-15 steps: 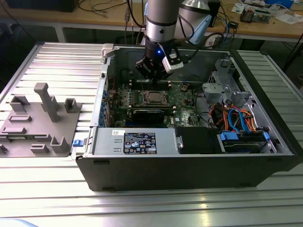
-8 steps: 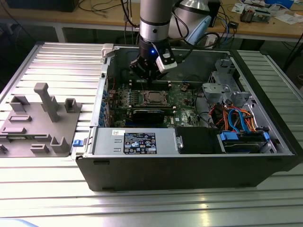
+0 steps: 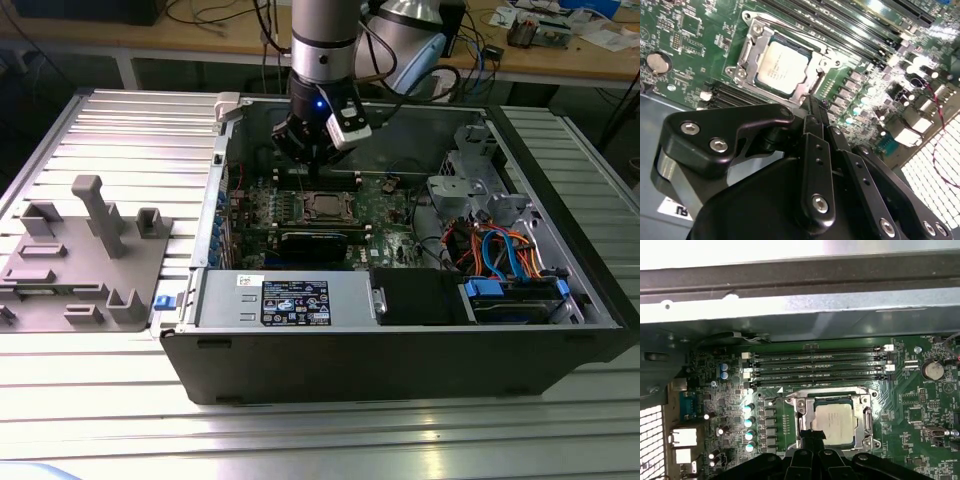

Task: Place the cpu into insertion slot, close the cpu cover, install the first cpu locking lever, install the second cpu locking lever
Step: 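Install the first cpu locking lever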

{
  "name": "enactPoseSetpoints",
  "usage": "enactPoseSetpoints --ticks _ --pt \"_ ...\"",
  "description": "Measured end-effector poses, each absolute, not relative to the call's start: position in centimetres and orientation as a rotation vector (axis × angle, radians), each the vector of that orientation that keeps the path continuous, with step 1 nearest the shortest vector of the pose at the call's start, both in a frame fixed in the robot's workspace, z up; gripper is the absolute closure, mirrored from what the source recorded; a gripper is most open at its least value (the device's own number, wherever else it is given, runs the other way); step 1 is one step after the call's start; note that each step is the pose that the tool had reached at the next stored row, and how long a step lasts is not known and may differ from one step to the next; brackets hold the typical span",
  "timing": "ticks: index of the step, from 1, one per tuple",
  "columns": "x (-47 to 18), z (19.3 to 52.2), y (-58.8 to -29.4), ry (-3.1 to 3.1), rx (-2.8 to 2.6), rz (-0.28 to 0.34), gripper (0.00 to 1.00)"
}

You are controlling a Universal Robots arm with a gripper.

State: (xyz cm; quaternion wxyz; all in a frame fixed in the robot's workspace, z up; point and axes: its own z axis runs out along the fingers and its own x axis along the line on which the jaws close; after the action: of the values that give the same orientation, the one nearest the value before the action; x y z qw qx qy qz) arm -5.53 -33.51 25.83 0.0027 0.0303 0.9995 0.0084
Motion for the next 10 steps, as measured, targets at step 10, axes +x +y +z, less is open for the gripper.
enactPoseSetpoints --ticks 10 --pt "-8.2 25.9 -33.5 3.133 0.083 0.032 0.89"
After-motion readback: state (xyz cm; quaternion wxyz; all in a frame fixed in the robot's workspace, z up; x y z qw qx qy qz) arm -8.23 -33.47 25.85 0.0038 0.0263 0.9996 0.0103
